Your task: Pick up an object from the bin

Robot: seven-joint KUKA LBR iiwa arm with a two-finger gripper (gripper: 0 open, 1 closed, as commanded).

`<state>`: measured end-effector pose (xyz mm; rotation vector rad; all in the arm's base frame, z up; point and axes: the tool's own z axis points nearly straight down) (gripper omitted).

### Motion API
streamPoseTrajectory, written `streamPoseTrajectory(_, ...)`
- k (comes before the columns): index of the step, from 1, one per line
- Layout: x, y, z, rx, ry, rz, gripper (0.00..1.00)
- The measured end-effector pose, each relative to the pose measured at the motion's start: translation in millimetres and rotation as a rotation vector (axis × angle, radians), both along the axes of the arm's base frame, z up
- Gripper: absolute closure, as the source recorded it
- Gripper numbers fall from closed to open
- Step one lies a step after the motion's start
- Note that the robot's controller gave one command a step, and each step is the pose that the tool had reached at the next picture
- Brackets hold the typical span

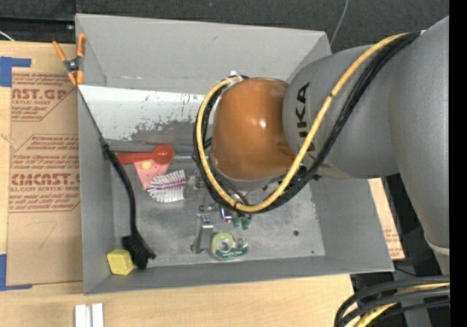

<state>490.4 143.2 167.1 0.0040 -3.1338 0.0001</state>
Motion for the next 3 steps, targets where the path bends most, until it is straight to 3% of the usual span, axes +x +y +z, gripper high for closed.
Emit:
streamPoseTrajectory(1, 2.3, -0.9, 4.3, 0.002, -0.008, -0.002, 0.00)
streamPoseTrajectory(2, 88.2, -6.6, -98.3, 0.002, -0.006, 0.062, 0.00)
streamPoseTrajectory(3, 103.2, -2.6, -38.7, 0.005, -0.023, 0.278, 0.00)
